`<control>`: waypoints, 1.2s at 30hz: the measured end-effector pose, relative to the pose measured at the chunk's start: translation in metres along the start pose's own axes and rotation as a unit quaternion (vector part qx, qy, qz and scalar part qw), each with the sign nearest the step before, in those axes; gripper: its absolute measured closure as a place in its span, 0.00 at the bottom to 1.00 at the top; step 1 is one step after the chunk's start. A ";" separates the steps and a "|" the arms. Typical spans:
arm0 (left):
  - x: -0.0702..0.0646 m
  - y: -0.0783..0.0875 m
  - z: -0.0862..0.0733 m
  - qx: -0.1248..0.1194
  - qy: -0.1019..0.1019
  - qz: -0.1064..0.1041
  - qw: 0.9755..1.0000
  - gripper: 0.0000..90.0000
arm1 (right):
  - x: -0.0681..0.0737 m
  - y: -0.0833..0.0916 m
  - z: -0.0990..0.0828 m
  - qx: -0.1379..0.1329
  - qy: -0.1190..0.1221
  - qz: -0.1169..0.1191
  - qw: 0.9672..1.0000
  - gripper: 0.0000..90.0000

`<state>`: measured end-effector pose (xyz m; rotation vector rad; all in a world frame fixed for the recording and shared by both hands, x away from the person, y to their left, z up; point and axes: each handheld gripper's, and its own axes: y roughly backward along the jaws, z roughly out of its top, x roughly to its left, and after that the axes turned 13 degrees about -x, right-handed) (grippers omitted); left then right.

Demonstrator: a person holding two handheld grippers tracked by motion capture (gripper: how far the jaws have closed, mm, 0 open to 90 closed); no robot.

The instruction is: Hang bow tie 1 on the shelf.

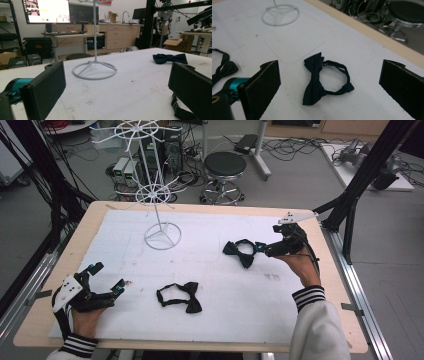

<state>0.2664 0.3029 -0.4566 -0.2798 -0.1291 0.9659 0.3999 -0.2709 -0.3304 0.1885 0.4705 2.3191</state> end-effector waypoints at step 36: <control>0.000 0.000 0.000 -0.001 0.000 0.002 1.000 0.02 | 0.005 -0.075 -0.010 0.197 0.051 0.084 0.976 0.06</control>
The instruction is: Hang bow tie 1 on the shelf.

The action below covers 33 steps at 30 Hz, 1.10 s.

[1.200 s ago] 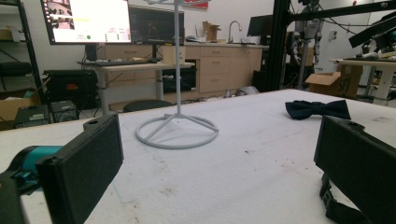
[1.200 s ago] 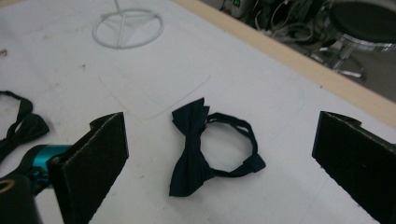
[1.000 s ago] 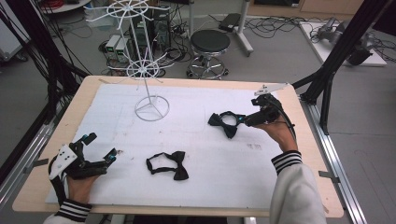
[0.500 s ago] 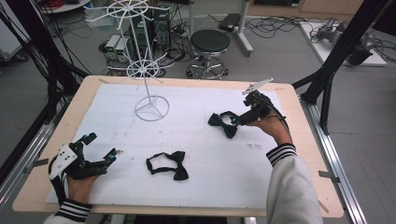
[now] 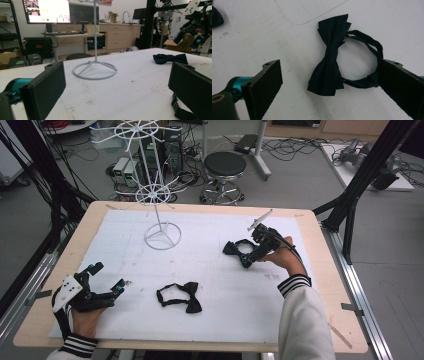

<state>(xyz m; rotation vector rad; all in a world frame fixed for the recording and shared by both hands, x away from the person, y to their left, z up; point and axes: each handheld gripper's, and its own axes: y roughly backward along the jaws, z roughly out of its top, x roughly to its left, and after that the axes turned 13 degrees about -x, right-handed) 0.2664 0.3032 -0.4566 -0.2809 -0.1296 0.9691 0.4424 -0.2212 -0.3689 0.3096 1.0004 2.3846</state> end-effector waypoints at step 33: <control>0.001 0.000 0.000 0.000 0.002 -0.001 1.000 0.02 | -0.001 -0.035 -0.012 0.091 -0.009 -0.003 0.996 0.39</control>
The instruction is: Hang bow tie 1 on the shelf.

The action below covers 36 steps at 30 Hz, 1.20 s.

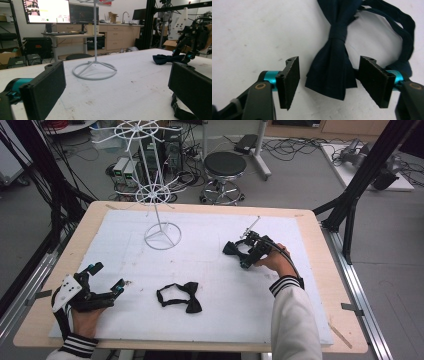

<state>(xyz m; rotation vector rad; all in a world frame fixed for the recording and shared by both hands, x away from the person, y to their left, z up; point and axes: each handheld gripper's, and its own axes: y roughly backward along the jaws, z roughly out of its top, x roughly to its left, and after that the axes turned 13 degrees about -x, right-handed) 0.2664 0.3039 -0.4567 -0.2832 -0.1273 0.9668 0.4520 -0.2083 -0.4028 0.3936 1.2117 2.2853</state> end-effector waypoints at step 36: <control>0.000 0.000 0.000 0.001 -0.001 0.002 1.000 0.02 | 0.004 -0.001 0.003 0.024 0.019 -0.032 0.999 0.94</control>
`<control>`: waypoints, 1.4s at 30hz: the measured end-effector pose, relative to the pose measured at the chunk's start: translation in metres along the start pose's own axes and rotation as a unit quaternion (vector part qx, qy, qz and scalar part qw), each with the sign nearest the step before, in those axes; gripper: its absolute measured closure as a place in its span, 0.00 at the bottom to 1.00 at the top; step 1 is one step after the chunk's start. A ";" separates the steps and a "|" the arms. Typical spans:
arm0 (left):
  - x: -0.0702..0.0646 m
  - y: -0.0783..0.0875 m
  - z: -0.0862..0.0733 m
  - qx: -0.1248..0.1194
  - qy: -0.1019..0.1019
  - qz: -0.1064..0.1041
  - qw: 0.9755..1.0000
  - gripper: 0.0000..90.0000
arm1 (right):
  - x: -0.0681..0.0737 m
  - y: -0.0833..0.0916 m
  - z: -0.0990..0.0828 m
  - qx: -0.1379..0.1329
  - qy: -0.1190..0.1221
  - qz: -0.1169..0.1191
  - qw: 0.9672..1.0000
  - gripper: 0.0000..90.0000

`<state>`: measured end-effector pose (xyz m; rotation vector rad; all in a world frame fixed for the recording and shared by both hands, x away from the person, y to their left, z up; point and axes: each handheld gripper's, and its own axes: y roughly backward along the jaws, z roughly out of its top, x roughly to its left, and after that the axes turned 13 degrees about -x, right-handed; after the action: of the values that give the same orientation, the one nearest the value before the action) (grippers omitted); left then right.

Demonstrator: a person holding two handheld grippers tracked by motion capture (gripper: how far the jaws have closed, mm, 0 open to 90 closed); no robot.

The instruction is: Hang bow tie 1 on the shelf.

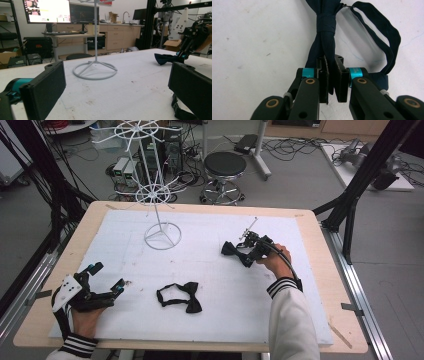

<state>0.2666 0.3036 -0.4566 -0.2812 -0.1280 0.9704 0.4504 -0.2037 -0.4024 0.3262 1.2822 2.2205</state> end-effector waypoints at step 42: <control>0.008 -0.058 0.052 0.100 0.040 -0.125 0.986 0.02 | 0.051 0.059 0.024 -0.166 0.103 0.039 0.980 0.93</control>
<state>0.3051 0.2892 -0.3903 -0.1149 0.0076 0.7158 0.4000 -0.1802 -0.3429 0.0194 0.9836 2.5373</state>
